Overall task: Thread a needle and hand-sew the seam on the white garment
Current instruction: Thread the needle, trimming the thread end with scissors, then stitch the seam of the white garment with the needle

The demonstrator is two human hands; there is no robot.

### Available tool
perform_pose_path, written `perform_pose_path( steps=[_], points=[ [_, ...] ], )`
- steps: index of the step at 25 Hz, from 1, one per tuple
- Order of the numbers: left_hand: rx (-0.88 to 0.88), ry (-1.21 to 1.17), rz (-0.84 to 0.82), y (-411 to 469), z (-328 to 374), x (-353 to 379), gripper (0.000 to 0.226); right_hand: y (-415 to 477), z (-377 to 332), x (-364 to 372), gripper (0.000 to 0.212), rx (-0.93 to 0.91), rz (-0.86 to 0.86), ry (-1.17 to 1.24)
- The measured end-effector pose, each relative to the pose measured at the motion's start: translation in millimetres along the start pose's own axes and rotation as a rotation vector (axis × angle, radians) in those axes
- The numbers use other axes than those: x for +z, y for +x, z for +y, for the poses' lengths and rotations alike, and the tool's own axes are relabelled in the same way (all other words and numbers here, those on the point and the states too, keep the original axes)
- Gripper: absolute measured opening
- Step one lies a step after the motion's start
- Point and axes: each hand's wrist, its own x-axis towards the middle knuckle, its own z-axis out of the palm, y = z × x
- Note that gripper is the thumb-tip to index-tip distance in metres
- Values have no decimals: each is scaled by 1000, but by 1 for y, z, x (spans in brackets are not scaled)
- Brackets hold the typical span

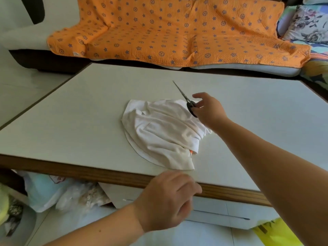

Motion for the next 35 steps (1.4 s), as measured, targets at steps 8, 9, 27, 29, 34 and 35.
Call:
perform_pose_path(
  steps=[8,9,27,29,34,35],
  points=[
    [-605,-260,-320,-48,36,38,40,-48,3,-24,49,77,2,421],
    [-1015,-447,-348,-50,37,47,48,-51,1,-26,54,92,-24,464],
    [-2134,-1358,292,-42,40,81,19,-139,-6,-42,17,4,-584,98],
    [-2085,-1248,-57,-46,53,63,18,-153,-12,-37,16,-113,-648,-210],
    [-1762,-998,-715,-49,73,21,34,-178,-31,36,10,-437,-758,-813],
    [-1727,-978,-763,-51,73,18,39,-181,-33,50,17,-440,-781,-868]
  ],
)
